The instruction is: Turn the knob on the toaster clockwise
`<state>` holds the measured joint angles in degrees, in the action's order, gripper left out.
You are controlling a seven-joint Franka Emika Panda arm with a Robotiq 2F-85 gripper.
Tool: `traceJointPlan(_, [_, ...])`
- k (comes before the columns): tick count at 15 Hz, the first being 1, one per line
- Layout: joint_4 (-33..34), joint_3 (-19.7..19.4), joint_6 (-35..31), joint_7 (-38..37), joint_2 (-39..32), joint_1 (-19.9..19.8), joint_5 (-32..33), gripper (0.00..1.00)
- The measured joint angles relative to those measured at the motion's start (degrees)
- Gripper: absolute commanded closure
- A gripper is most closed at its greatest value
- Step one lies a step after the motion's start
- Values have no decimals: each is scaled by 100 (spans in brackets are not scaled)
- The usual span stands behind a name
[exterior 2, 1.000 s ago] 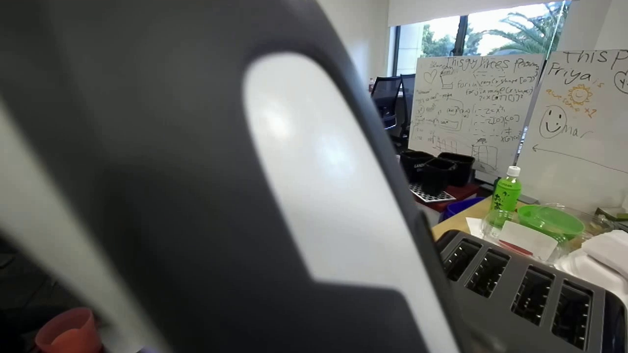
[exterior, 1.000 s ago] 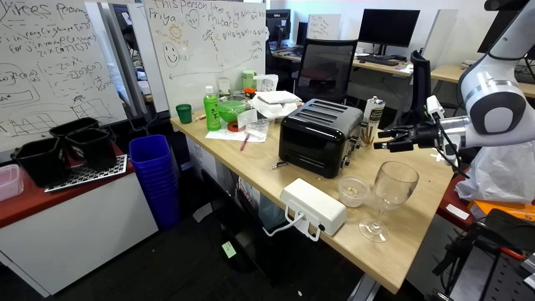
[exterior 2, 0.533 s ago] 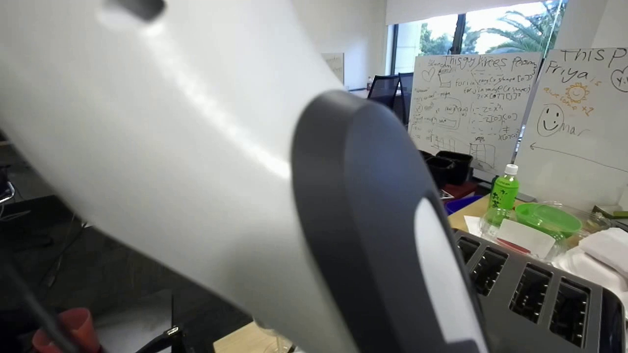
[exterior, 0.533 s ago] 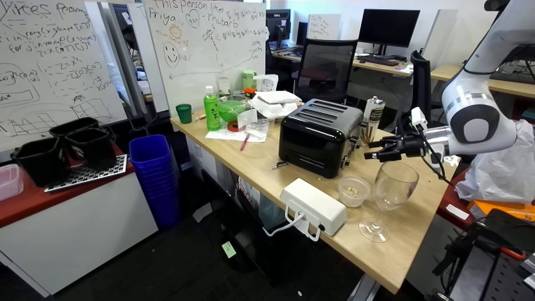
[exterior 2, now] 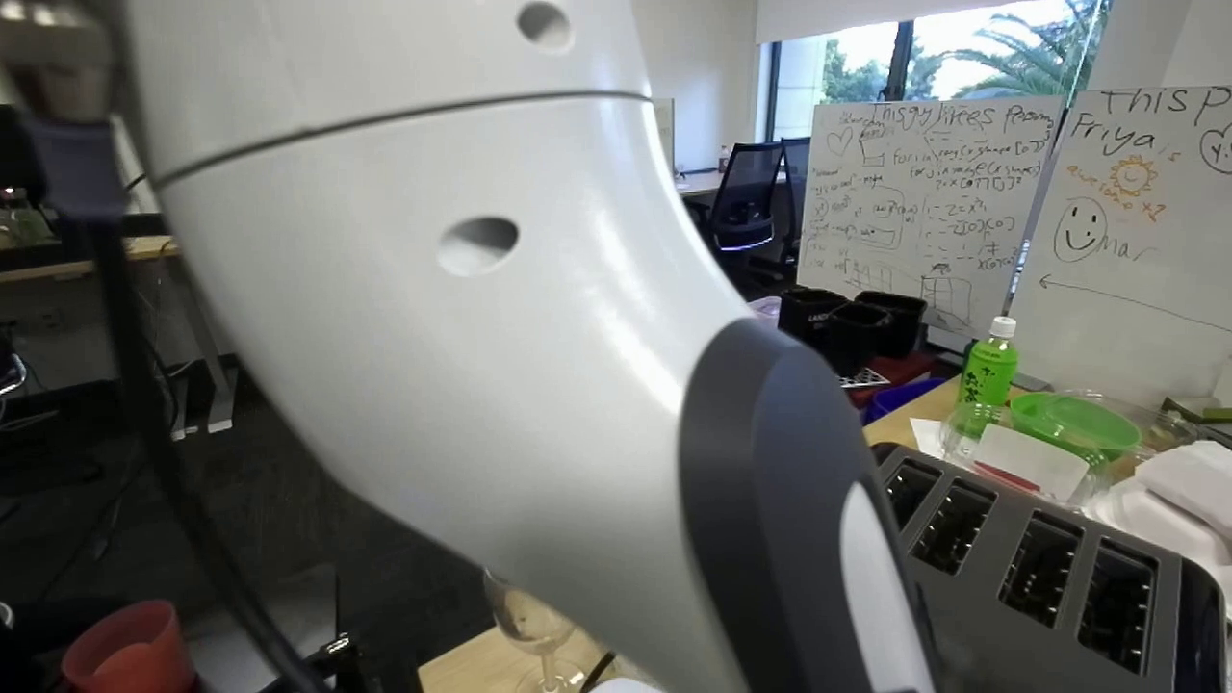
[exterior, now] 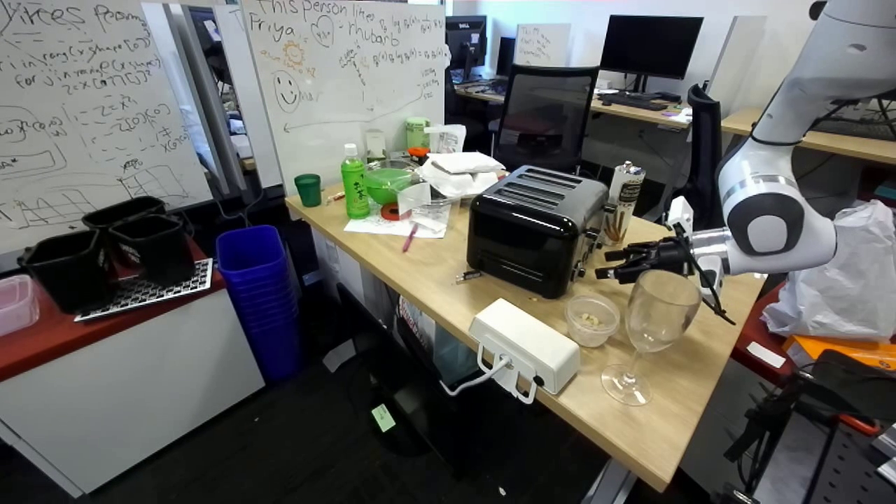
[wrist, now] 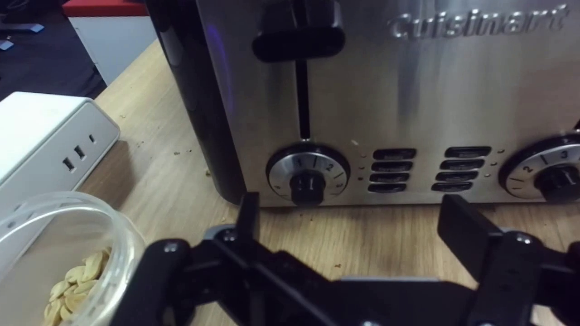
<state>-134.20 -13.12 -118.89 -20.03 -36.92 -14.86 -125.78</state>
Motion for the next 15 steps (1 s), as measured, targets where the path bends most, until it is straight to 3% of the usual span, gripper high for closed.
traceJointPlan(5, [52, 132, -352, 16, -18, 133, -477, 0])
traceJointPlan(15, [247, 252, -533, 19, -139, 230, -484, 0])
